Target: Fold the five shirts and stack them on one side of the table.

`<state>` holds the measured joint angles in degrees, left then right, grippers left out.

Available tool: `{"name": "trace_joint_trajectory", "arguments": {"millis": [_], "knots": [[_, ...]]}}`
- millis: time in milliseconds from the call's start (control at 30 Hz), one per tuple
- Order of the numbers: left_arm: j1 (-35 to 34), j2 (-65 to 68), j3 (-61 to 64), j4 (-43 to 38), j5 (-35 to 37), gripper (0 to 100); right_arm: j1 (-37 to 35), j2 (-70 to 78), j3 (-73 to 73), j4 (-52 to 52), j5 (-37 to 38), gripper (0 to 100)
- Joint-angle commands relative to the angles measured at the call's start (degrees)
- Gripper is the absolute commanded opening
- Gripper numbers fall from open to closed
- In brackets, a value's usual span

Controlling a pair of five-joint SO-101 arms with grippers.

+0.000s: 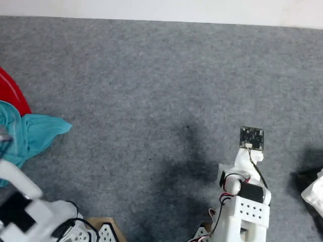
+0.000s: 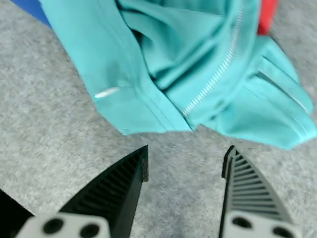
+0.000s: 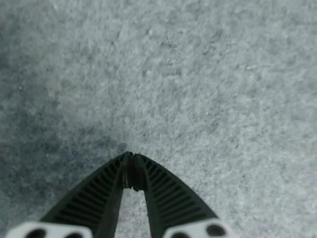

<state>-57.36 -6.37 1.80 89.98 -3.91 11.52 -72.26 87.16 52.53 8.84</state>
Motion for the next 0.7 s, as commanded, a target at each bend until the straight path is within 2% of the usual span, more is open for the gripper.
{"name": "trace_joint_trajectory", "arguments": {"millis": [0, 300, 433, 667], "knots": [[-3.56, 9.63, -12.97, 1.32, -0.35, 25, -0.57, -0.66, -0.22, -1.10, -0.26, 0.9], [-6.46, 18.68, -15.25, 1.05, -0.88, 25, -0.48, -0.66, -0.22, -1.10, -0.26, 0.9], [-6.55, 20.88, -15.16, 1.05, -3.34, 25, -0.48, -0.92, -0.22, -1.10, -0.26, 0.9], [-6.55, 26.15, -15.60, -4.57, -3.16, 25, -0.40, -0.92, -0.22, -1.19, -0.44, 0.9]]}}
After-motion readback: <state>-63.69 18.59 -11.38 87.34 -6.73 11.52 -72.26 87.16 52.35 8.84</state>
